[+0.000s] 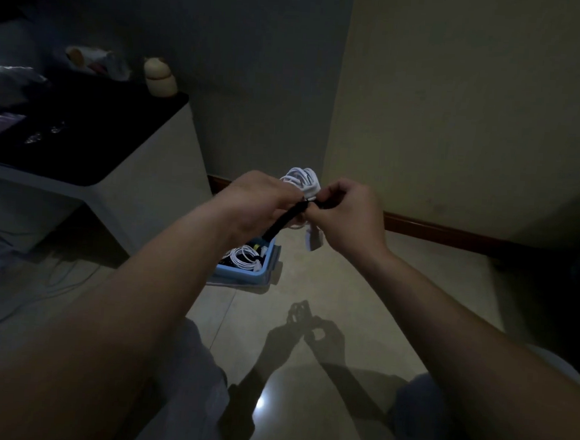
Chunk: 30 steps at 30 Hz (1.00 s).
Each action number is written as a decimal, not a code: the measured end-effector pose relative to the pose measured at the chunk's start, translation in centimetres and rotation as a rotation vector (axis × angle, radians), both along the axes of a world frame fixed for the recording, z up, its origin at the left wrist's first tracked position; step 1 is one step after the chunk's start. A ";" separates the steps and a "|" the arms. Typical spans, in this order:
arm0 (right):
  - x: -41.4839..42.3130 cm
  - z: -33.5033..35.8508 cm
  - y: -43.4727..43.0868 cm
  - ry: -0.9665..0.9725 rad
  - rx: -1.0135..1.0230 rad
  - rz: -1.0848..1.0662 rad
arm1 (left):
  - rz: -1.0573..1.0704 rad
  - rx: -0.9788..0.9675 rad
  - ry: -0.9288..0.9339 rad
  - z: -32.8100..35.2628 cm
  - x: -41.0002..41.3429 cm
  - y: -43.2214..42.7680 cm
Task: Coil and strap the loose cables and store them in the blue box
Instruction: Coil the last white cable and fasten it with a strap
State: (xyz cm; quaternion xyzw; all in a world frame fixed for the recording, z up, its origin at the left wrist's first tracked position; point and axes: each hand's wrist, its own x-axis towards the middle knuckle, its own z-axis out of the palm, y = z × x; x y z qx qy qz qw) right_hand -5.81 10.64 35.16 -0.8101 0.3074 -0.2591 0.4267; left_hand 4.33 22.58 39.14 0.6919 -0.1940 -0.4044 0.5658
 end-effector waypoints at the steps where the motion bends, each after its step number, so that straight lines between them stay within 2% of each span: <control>1: 0.0 0.0 -0.2 -0.010 0.027 0.001 | -0.006 0.041 -0.125 -0.2 0.0 0.1; 3: 0.0 0.0 -0.5 -0.040 0.086 0.006 | 0.001 0.064 -0.283 -0.9 -0.1 0.0; 7: 0.0 -0.2 -0.9 -0.079 0.199 0.031 | 0.044 0.063 -0.460 -1.9 -0.4 -0.6; 14: -0.1 -0.4 -1.8 -0.130 0.380 0.079 | -0.010 0.069 -0.570 -2.6 0.4 -0.8; 19: -0.3 -0.5 -2.1 -0.099 0.457 0.126 | -0.092 0.176 -0.697 -2.8 0.9 -0.8; 27: -0.5 -0.1 -2.4 -0.068 0.574 0.203 | 0.000 0.189 -0.779 -2.9 0.9 -0.6; 30: -0.5 -0.1 -2.6 -0.067 0.601 0.227 | 0.018 0.175 -0.751 -2.9 0.9 -0.5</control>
